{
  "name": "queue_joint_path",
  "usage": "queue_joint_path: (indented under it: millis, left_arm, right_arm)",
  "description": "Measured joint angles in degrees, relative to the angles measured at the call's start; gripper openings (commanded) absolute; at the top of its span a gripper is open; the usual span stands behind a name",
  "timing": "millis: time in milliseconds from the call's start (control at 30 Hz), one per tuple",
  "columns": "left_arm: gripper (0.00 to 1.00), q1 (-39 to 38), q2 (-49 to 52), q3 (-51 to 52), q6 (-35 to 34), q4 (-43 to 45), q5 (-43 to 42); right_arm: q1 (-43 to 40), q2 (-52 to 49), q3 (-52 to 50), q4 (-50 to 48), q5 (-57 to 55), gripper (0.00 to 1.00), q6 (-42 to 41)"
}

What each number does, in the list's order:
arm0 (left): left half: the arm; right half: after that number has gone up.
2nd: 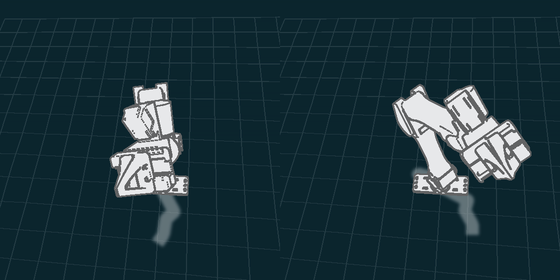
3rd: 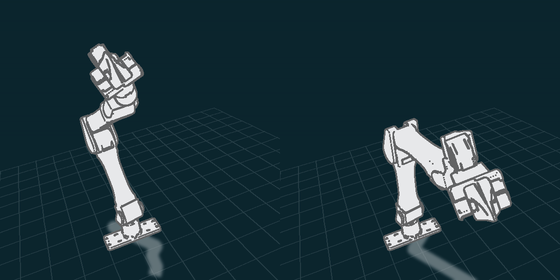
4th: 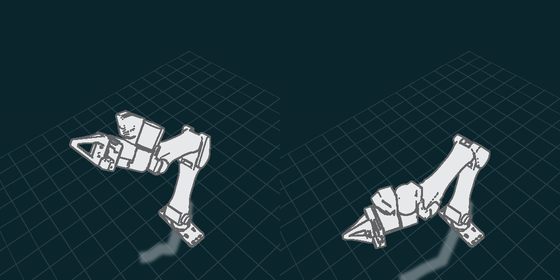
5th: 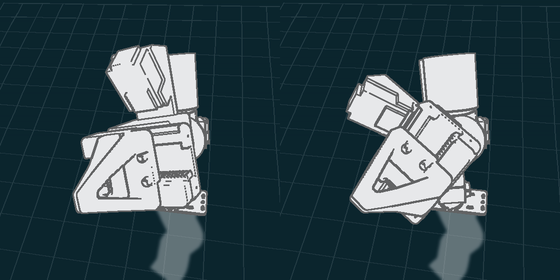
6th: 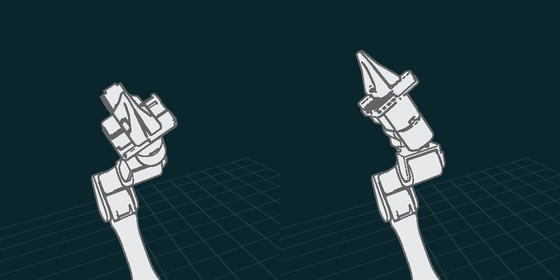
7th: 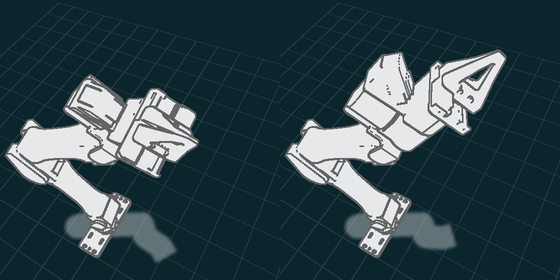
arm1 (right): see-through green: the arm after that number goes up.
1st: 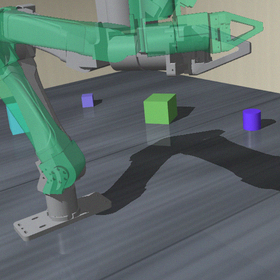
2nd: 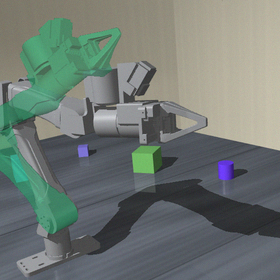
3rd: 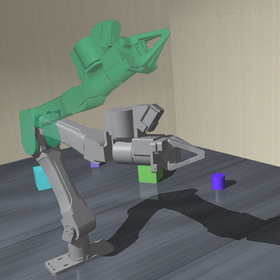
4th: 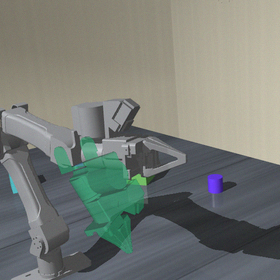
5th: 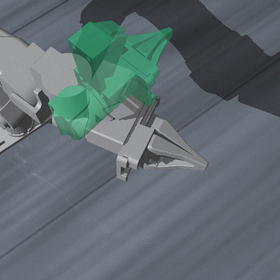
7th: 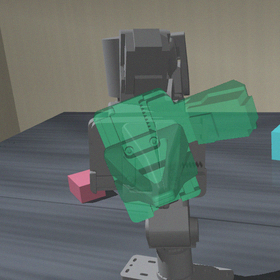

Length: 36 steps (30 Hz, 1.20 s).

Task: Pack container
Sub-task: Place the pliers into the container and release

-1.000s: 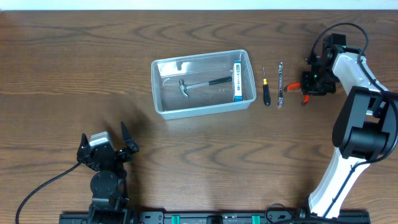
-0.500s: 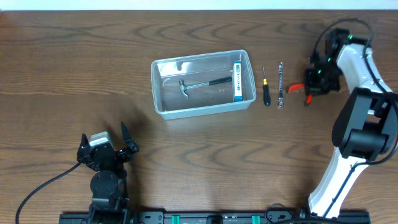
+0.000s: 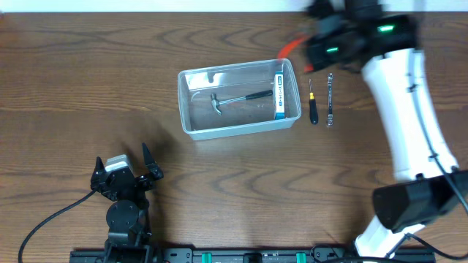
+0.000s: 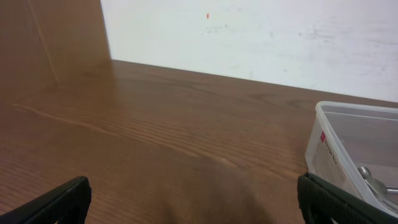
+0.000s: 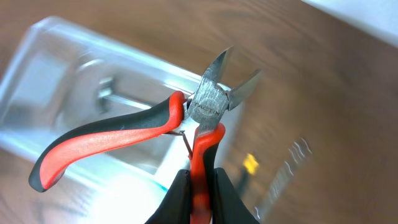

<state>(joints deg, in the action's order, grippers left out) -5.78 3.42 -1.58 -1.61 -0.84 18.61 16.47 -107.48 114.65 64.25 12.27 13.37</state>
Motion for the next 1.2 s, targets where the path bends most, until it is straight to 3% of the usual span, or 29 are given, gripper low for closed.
queue_joint_path:
  millis: [167, 300, 500, 733, 767, 833, 967, 1067, 1200]
  left_arm:
    - [0.98, 0.0, 0.0, 0.0, 0.0, 0.0, 0.0]
    - [0.98, 0.0, 0.0, 0.0, 0.0, 0.0, 0.0]
    - [0.98, 0.0, 0.0, 0.0, 0.0, 0.0, 0.0]
    - [0.98, 0.0, 0.0, 0.0, 0.0, 0.0, 0.0]
    - [0.98, 0.0, 0.0, 0.0, 0.0, 0.0, 0.0]
    - [0.98, 0.0, 0.0, 0.0, 0.0, 0.0, 0.0]
    - [0.98, 0.0, 0.0, 0.0, 0.0, 0.0, 0.0]
    - [0.98, 0.0, 0.0, 0.0, 0.0, 0.0, 0.0]
    - [0.98, 0.0, 0.0, 0.0, 0.0, 0.0, 0.0]
  right_arm:
    - [10.6, -6.2, 0.0, -5.3, -0.1, 0.01, 18.6]
    - [13.9, -13.2, 0.0, -10.1, -1.2, 0.01, 32.9]
    - [14.2, -21.4, -0.2, -16.1, -1.4, 0.01, 43.4]
    - [16.0, -25.0, -0.3, -16.5, 3.8, 0.02, 46.5]
    - [16.6, -25.2, -0.3, -16.5, 4.1, 0.07, 46.7]
    - [18.5, -25.4, -0.3, -16.3, 4.3, 0.28, 47.0]
    - [21.8, -25.4, -0.3, -17.0, 0.9, 0.38, 45.6]
    - [23.2, -25.4, -0.3, -17.7, -4.5, 0.53, 41.9]
    - [22.1, -24.4, -0.3, -14.4, -10.2, 0.54, 33.7]
